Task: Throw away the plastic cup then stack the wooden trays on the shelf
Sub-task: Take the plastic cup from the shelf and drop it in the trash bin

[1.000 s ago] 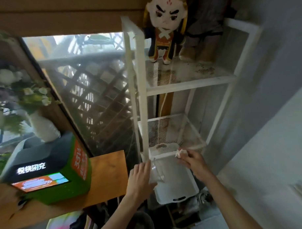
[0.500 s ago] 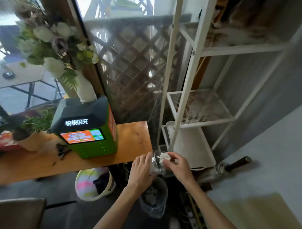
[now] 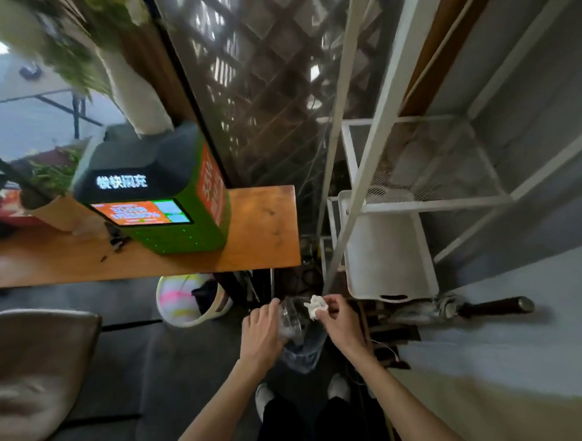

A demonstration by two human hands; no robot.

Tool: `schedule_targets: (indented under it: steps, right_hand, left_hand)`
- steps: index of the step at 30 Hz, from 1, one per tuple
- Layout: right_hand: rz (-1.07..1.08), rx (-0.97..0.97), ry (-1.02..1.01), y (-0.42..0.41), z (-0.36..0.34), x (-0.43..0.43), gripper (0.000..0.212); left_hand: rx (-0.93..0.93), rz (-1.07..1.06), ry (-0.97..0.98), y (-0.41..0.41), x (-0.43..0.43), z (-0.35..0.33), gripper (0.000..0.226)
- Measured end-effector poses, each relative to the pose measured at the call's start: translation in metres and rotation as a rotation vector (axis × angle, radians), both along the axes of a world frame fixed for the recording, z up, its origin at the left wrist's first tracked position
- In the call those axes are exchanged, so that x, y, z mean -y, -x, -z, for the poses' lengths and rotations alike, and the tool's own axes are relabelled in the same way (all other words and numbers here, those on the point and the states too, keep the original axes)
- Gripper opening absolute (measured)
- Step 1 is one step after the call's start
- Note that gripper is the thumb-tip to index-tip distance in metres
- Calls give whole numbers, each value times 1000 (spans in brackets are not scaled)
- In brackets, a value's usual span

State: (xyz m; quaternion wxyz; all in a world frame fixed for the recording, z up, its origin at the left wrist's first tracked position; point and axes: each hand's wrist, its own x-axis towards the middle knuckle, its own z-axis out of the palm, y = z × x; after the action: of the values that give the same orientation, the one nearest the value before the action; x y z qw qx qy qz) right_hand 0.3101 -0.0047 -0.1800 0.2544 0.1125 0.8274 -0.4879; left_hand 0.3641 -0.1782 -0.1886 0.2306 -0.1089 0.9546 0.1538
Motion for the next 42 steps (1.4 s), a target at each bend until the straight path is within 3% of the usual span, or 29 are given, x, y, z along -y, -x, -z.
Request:
schedule_targets:
  steps: [5, 10, 13, 15, 17, 21, 26, 29, 31, 36, 39, 42]
  right_hand:
    - [-47, 129, -131, 16, 120, 7, 24]
    - [-39, 208, -175, 28, 294, 11, 23]
    - [34, 263, -189, 24, 389, 10, 18]
    - [151, 350, -180, 21, 446, 11, 9]
    - [297, 474, -107, 15, 502, 14, 14]
    - [487, 585, 14, 6, 571, 23, 13]
    - [409, 480, -87, 6, 630, 31, 25]
    - [385, 382, -101, 8, 633, 35, 29]
    - [323, 282, -129, 9, 614, 39, 31]
    - [-181, 71, -424, 4, 525, 43, 16]
    - [-463, -79, -629, 2, 461, 47, 28]
    - [-655, -139, -702, 0, 406, 49, 36]
  left_hand:
    - [191, -22, 65, 4, -1, 125, 78]
    - [370, -124, -9, 18, -8, 282, 76]
    - [502, -512, -268, 26, -14, 354, 86]
    - [510, -827, -543, 31, -17, 397, 74]
    - [514, -1004, -662, 38, -18, 437, 68]
    - [641, -1206, -731, 45, -17, 502, 65]
    - [734, -1255, -726, 56, -15, 551, 64]
    - [699, -1213, -748, 60, -14, 566, 70]
    - [601, -1056, -609, 56, -12, 564, 72]
    - [361, -331, -215, 32, 5, 494, 28]
    - [308, -116, -72, 17, 22, 442, 22]
    - [294, -11, 38, 3, 36, 388, 32]
